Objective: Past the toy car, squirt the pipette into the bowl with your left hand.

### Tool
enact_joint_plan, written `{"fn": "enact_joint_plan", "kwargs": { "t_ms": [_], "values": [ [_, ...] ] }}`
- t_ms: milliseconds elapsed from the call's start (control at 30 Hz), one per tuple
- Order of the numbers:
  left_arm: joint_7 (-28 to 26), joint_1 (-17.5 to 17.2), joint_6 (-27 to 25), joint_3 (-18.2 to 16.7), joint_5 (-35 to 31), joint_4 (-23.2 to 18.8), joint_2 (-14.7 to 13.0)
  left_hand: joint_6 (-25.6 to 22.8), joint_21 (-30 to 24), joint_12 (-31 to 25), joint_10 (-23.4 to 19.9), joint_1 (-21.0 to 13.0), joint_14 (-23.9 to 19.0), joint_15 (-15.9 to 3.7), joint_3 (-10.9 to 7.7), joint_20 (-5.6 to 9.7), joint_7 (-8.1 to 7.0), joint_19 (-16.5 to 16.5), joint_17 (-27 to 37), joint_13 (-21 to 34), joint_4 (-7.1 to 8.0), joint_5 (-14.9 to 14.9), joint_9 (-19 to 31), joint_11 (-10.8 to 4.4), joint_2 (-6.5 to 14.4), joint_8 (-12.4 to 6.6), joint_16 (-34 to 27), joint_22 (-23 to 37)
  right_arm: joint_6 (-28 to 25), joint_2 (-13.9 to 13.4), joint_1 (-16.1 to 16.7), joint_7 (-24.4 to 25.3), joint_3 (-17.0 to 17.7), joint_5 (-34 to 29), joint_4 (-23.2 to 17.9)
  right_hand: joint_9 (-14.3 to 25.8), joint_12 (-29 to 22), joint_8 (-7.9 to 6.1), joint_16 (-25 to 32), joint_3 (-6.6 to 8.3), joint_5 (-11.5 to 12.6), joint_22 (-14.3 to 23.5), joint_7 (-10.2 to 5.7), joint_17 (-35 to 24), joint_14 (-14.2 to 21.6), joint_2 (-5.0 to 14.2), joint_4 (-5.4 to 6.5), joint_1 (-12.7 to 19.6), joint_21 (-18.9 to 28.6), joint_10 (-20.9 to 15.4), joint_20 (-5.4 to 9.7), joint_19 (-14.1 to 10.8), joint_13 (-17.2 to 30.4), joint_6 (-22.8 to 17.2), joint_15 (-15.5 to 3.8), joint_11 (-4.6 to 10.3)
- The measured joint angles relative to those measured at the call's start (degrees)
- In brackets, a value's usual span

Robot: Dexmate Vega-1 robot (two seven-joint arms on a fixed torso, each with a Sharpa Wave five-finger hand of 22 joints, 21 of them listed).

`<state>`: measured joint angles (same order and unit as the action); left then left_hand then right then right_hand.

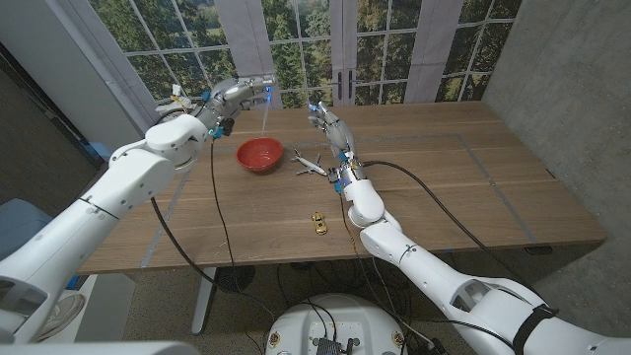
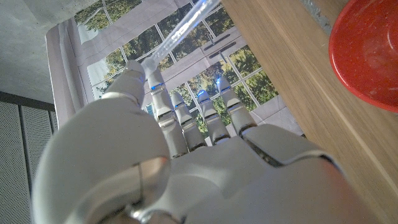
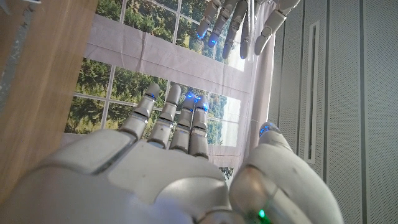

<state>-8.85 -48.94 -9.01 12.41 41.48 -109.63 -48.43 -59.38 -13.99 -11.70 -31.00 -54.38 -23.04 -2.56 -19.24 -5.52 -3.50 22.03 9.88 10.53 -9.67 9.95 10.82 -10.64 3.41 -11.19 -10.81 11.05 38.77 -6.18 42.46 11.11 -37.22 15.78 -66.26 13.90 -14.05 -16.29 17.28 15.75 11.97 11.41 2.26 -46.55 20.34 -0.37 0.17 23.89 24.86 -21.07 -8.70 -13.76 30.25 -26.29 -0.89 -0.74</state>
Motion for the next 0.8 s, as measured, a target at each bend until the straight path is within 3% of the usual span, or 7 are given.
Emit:
{"fn": "enact_joint_plan", "kwargs": {
  "t_ms": [200, 467, 800],
  "values": [
    [-2.0, -1.1, 0.6, -0.7, -2.4, -0.8, -0.3, 0.0, 0.0, 0.0, 0.0, 0.0, 0.0, 0.0, 0.18, 0.0, 0.0, 0.0, 0.0, 0.0, 0.18, 0.0, 0.0, 0.0, 0.0, 0.0, 0.0, 0.0, -2.8, -1.6, 1.5, -3.7, 1.2, 4.6, -3.6, -0.3, 0.5, 0.44, -0.8, 0.0, 0.0, -0.2, 0.22, 0.7, -1.1, -0.74, 0.0, -0.7, -0.5, 0.8, 0.1, 1.3, -0.5, -0.2, 0.08, -0.65],
    [-4.6, -2.3, 1.0, -1.6, -5.8, -1.4, -0.5, 0.2, 0.0, 0.0, 0.0, 0.0, -0.2, 0.21, 0.35, 0.31, -0.2, 0.3, 0.0, 0.0, 0.01, 0.0, 0.0, 0.0, 0.0, 0.0, 0.0, 0.0, -7.2, -3.7, 3.3, -10.4, 2.9, 13.1, -8.0, -0.5, 1.0, 0.44, -1.2, -0.17, 0.0, -0.2, 0.3, 1.2, -1.6, -0.72, -0.18, -0.7, -0.9, 0.9, -0.51, 1.9, -1.1, -0.3, 0.58, -0.48],
    [-6.5, -2.7, 1.6, -2.2, -9.1, -1.2, -0.5, -0.1, 0.0, 0.0, 0.0, 0.0, -0.2, 0.21, 0.58, 0.62, -0.51, 0.0, 0.0, 0.0, 0.24, 0.0, 0.0, 0.0, 0.0, 0.0, 0.0, 0.0, -11.6, -5.2, 4.7, -16.8, 4.9, 22.2, -11.6, -0.6, 1.4, 0.83, -1.6, 0.25, 0.0, -0.2, 0.84, 1.5, -1.6, 0.4, -0.6, -0.5, -0.9, 1.1, -0.53, 1.9, -1.3, -0.2, 0.59, -0.69]
  ]
}}
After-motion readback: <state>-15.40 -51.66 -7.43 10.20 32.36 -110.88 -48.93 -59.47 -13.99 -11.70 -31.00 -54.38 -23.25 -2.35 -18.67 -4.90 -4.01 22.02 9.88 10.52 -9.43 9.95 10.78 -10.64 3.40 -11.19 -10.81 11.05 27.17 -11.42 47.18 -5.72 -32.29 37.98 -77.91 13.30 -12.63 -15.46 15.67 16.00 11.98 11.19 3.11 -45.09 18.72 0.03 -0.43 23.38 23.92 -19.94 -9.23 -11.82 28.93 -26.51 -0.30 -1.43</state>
